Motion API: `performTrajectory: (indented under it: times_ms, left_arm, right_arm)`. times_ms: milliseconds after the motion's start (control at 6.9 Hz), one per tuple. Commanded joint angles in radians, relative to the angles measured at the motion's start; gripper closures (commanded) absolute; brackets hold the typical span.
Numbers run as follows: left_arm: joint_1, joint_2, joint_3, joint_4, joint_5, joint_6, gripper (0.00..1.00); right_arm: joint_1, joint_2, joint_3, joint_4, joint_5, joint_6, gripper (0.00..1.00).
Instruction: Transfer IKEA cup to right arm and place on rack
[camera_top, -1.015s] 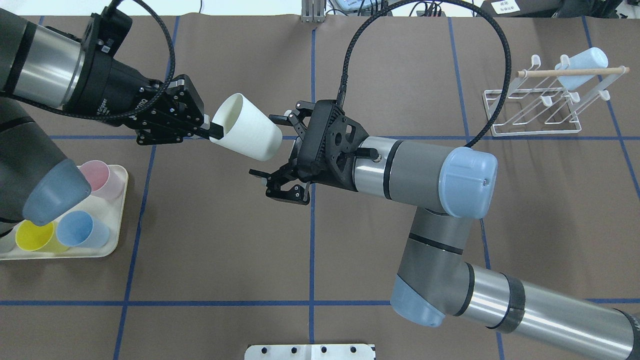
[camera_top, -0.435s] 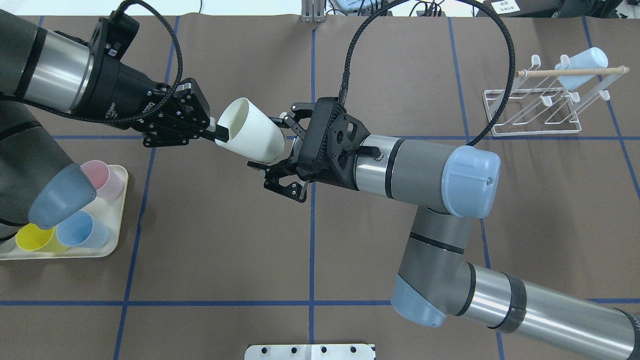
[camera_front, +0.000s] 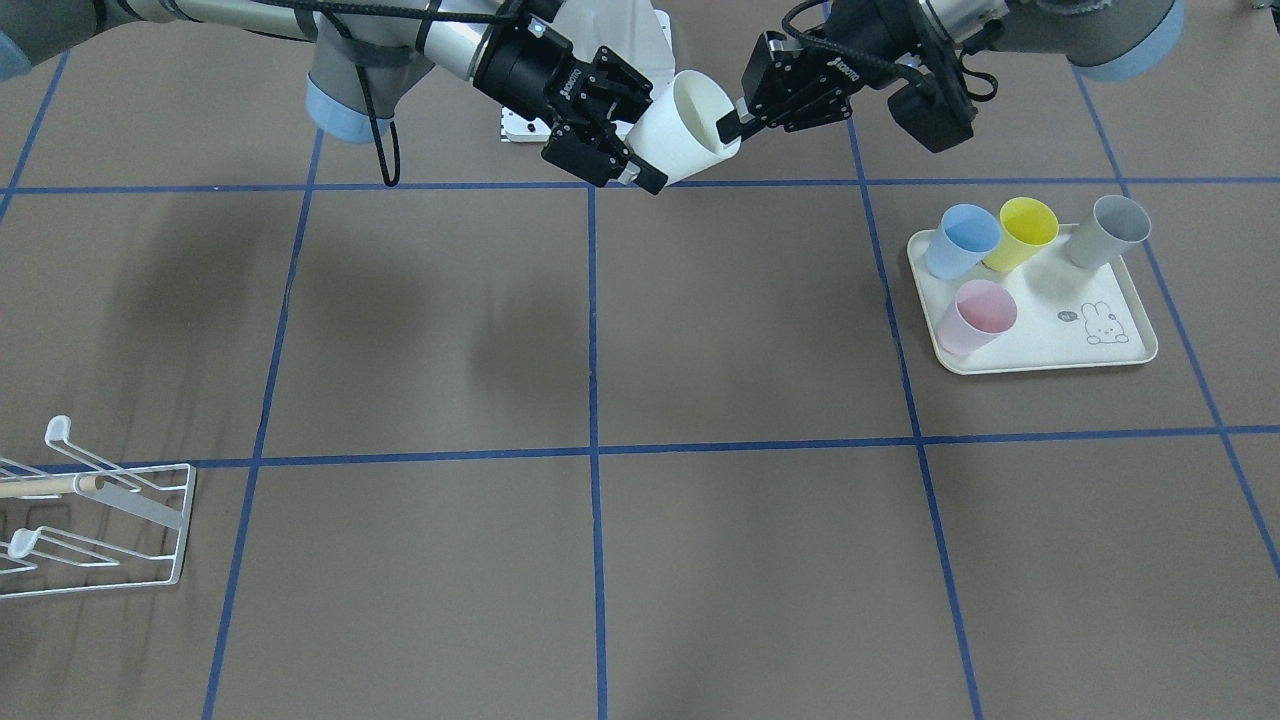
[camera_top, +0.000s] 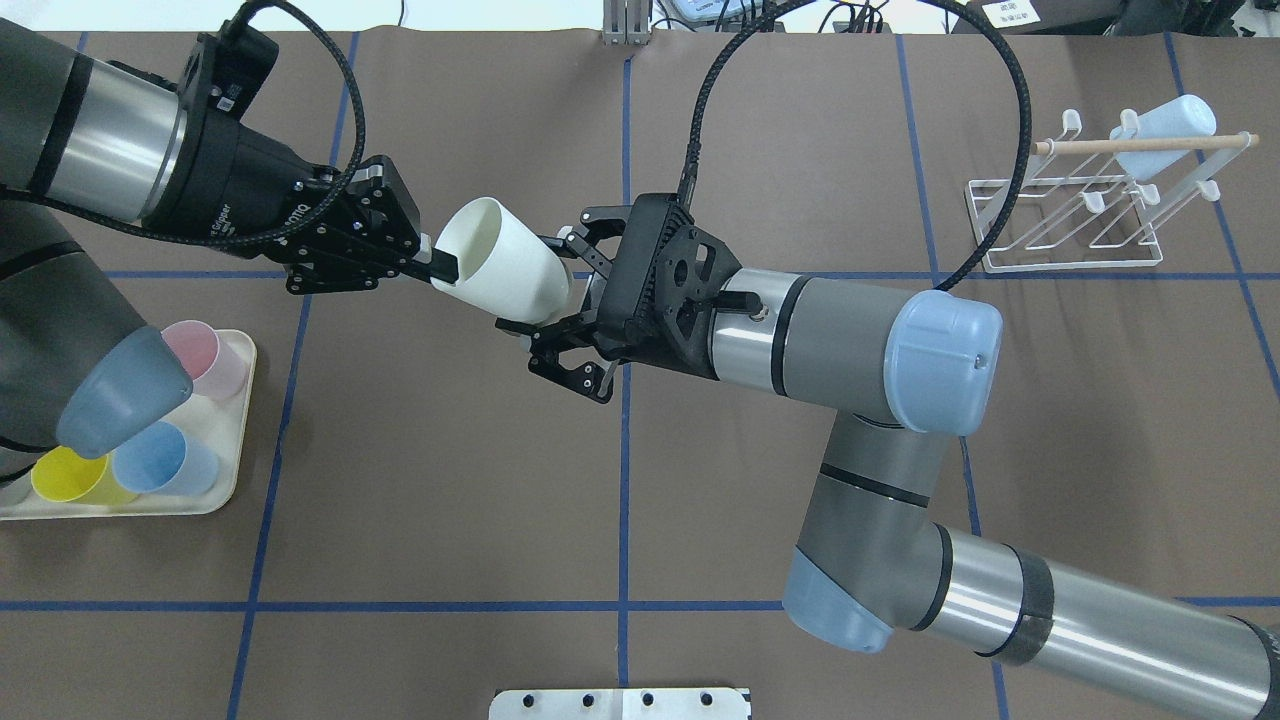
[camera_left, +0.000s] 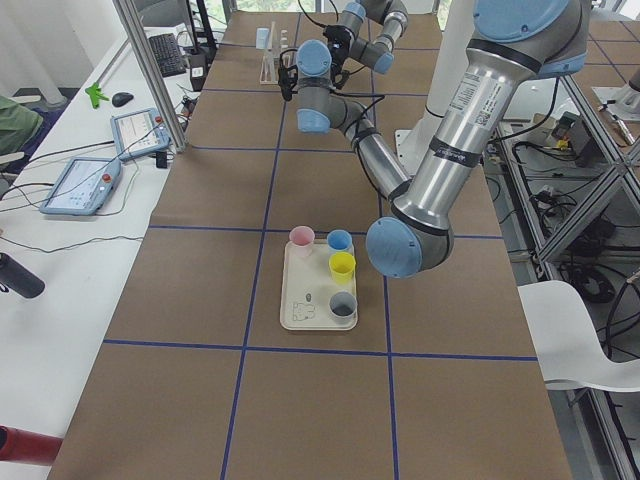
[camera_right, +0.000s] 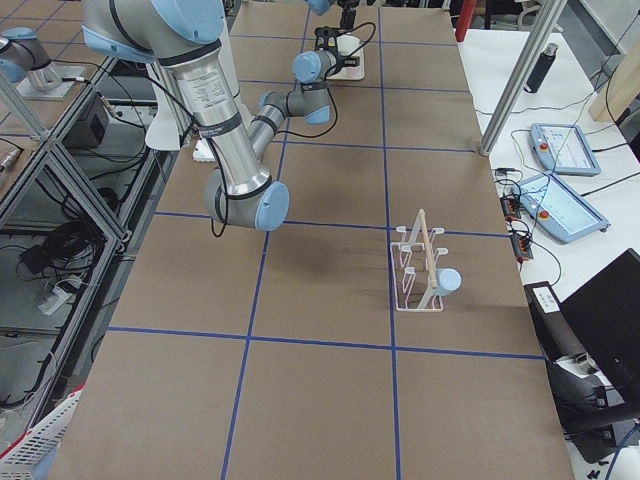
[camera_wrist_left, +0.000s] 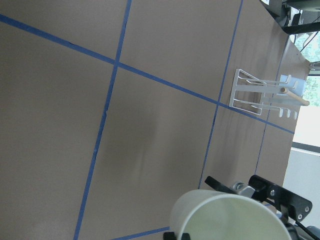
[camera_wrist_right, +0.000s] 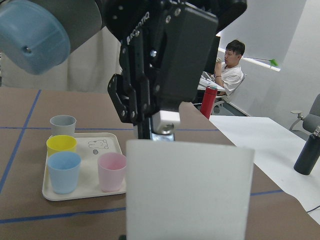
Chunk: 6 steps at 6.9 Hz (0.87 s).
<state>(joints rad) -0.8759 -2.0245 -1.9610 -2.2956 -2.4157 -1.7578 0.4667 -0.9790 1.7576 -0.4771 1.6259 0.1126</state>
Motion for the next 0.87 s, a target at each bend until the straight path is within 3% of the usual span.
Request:
performTrajectory:
  times_ms: [0,435,725]
  left_arm:
    - [-0.009,-0.008,-0.004,0.004,0.001,0.006,0.0]
    - [-0.108,0.097,0.005,0.012,-0.01,0.148,0.0]
    - [-0.197,0.231,0.02,0.031,-0.008,0.353,0.0]
  right_arm:
    - [0.009,-0.012,0.0,-0.043,0.0,0.009,0.77]
    - [0.091,-0.014,0.116,-0.427,0.008,0.039,0.88]
    - [0.17,-0.014,0.178,-0.663,0.015,0.041,0.87]
